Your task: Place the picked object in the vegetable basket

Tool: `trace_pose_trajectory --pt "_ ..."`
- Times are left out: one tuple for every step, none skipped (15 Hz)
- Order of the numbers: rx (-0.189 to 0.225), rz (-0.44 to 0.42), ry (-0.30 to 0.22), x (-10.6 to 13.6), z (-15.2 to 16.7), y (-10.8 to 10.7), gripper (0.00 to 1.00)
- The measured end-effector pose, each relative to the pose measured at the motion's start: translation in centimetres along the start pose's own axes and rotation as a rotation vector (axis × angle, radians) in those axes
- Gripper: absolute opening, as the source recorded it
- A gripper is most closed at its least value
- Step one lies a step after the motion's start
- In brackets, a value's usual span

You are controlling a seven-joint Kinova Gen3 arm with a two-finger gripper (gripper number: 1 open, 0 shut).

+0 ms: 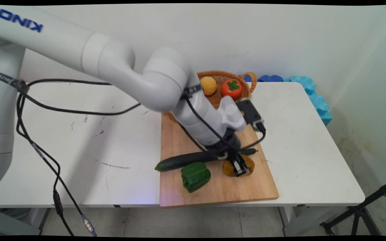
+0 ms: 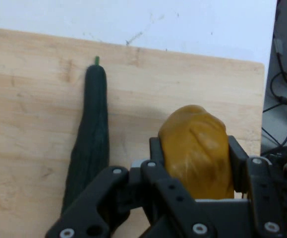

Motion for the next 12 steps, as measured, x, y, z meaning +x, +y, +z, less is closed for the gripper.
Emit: trace_pose_trajectory --pt "-0.002 0.004 0.005 0.3 -1.1 -0.2 0.00" --pt "-0.004 0.006 0.010 0.6 -2.2 -0.4 0.00" --pt "-0.004 0.006 0.016 1.0 -3.4 -0.8 0.00" --pt "-0.003 0.005 0.020 1.4 -4.6 -1.2 0.00" --pt "0.000 0.004 0.024 1.7 -5.6 -1.7 0.00" --pt "0.002 0.002 0.027 1.9 -6.2 -2.0 0.00" --pt "0.007 0.000 0.031 2.3 -7.2 -2.6 0.00" --pt "0.012 -0.002 0.034 2.5 -7.8 -3.1 0.00" --pt "0.020 -0.005 0.038 2.9 -8.6 -3.8 0.00" --pt "0.028 -0.009 0.041 3.1 -9.2 -4.4 0.00" --pt "0.038 -0.013 0.044 3.4 -9.9 -5.2 0.00" --pt "0.047 -0.016 0.046 3.6 -10.3 -5.9 0.00"
